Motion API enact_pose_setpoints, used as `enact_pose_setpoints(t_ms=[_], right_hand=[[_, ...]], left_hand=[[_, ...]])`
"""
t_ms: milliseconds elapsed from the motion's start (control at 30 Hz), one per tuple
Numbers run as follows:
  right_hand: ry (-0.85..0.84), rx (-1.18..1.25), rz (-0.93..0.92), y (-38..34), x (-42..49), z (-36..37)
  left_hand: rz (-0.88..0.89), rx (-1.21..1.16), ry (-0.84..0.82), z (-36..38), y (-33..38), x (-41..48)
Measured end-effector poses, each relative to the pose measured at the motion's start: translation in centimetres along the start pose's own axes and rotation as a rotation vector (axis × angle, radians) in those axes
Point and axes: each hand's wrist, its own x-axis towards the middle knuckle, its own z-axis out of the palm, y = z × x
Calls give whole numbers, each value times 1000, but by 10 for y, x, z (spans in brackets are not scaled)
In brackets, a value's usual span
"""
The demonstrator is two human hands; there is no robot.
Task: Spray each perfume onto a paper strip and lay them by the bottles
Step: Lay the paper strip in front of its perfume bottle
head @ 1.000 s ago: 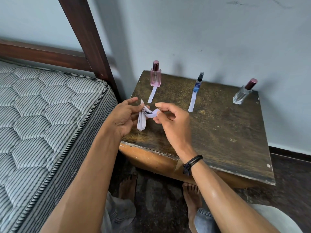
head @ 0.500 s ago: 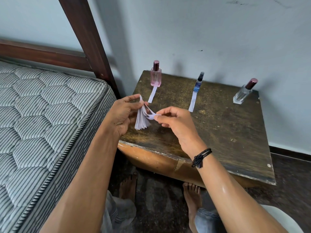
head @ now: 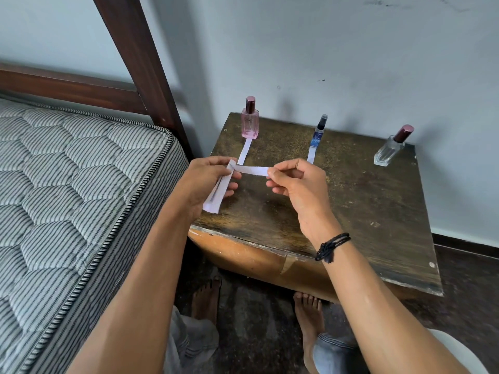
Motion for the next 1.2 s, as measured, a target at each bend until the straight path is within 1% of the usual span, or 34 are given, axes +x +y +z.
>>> enact_pose_setpoints(t_ms=[167,300,400,567,700,767,933,1200], right_hand=[[86,-227,-155,3,3,-2],[12,-419,-171,2,3,-4],[-34,-525,-154,3,2,-3],[8,-535,-135,2,2,-2],[16,-552,-120,-1,4,-3],[20,-559,-119,-3,4,-4],[39,-558,-97,-5,2,-4],[69,-563,-81,-7,0,-3]], left_hand=[[108,191,29,6,-3,0],[229,319,88,4,-7,3],[255,395,134,4,-9,6],[192,402,126,1,-13,10],[199,574,149,2,-11,8],[181,604,147,2,-10,8],[145,551,98,1,-11,10],[117,507,65,2,-8,6]])
